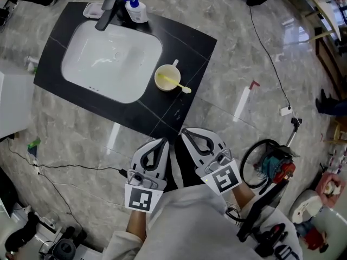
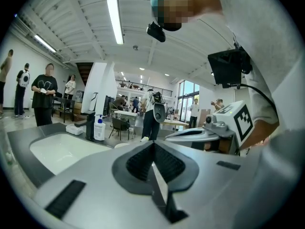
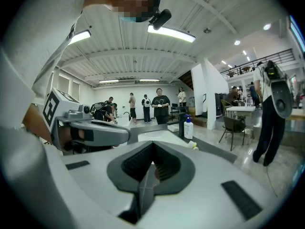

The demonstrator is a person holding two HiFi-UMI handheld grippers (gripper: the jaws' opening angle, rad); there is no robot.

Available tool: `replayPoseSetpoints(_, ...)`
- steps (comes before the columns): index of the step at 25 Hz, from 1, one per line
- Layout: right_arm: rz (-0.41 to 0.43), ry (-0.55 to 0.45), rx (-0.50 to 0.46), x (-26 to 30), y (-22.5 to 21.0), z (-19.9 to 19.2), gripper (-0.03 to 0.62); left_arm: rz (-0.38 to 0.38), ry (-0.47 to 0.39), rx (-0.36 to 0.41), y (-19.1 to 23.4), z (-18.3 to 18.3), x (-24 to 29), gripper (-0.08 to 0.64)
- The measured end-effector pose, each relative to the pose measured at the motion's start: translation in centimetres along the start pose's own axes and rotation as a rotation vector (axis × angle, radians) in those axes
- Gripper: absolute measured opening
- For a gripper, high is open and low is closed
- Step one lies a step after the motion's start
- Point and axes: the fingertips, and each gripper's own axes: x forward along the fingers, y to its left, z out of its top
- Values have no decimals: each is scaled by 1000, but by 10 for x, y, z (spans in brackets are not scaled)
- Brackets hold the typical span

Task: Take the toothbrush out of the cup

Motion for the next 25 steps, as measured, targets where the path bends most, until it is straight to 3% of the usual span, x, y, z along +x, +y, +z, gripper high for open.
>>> replayPoseSetpoints(15, -29, 13, 3, 16, -33, -30, 7, -8, 45, 1, 1, -27, 3, 3)
replayPoseSetpoints(25, -1, 10, -35, 37, -57, -43, 198, -3, 56, 7, 8, -35, 6, 3)
